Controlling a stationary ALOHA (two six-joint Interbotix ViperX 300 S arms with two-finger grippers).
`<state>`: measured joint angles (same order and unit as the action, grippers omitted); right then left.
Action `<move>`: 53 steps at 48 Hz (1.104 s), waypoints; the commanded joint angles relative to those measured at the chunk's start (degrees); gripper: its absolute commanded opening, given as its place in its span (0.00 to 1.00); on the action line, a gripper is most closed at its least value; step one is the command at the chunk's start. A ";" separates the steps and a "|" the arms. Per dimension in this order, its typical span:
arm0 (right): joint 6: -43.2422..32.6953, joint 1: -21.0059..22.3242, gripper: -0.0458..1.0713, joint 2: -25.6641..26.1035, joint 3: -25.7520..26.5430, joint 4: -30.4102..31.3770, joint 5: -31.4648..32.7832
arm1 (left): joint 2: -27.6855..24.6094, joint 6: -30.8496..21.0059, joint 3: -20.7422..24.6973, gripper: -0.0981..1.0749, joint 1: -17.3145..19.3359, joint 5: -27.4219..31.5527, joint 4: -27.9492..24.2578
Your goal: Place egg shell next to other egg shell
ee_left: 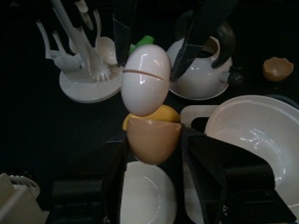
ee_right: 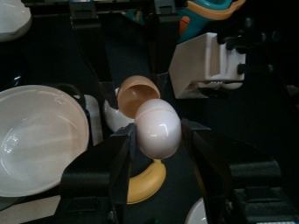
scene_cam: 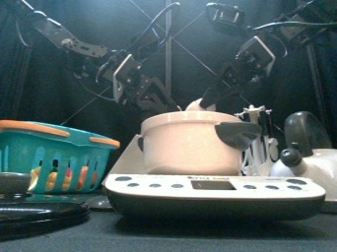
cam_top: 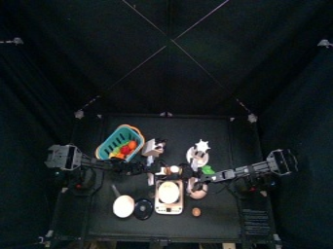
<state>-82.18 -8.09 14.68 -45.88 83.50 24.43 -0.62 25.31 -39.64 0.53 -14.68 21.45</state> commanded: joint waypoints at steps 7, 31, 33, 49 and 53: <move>-0.09 -2.20 0.60 3.78 -0.44 -1.32 1.58 | 1.67 0.09 0.09 0.71 0.18 -0.26 0.00; -0.09 -3.43 0.60 8.53 -4.66 -4.31 5.45 | 0.70 -0.09 4.13 0.71 -7.29 3.25 0.79; -0.09 -3.34 0.60 9.40 -5.10 -4.57 5.98 | -0.18 0.00 5.54 0.71 -8.17 4.92 0.79; -0.18 -3.43 0.60 14.77 -8.17 -7.29 7.47 | -8.53 0.00 19.07 0.71 -11.78 11.43 0.70; -0.18 -3.43 0.60 15.03 -8.61 -8.09 7.47 | -10.99 0.00 22.24 0.71 -12.30 11.95 0.62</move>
<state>-82.18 -11.43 28.65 -54.76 75.94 31.82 -10.11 25.31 -22.06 -11.25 -2.99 22.15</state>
